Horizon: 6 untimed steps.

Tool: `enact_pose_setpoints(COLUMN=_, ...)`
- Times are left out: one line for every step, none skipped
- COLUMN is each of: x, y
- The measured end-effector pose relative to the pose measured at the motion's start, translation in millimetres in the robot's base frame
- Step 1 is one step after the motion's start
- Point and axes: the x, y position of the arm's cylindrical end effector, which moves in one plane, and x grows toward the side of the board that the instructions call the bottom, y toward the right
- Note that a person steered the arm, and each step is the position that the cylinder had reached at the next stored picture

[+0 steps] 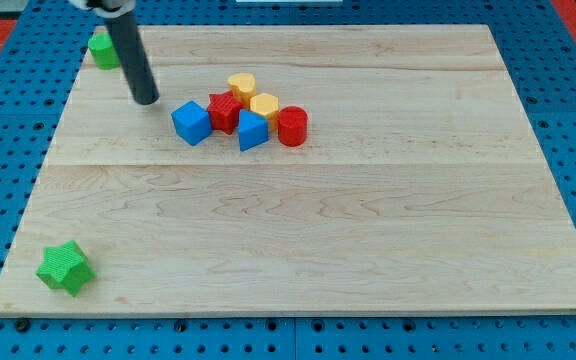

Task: Place the heart at the top of the red circle

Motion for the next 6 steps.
enact_pose_setpoints(x=-6, y=69)
enact_pose_setpoints(x=-21, y=100)
enact_pose_setpoints(x=-20, y=114)
enact_pose_setpoints(x=-32, y=89)
enact_pose_setpoints(x=-47, y=131)
enact_pose_setpoints(x=-20, y=171)
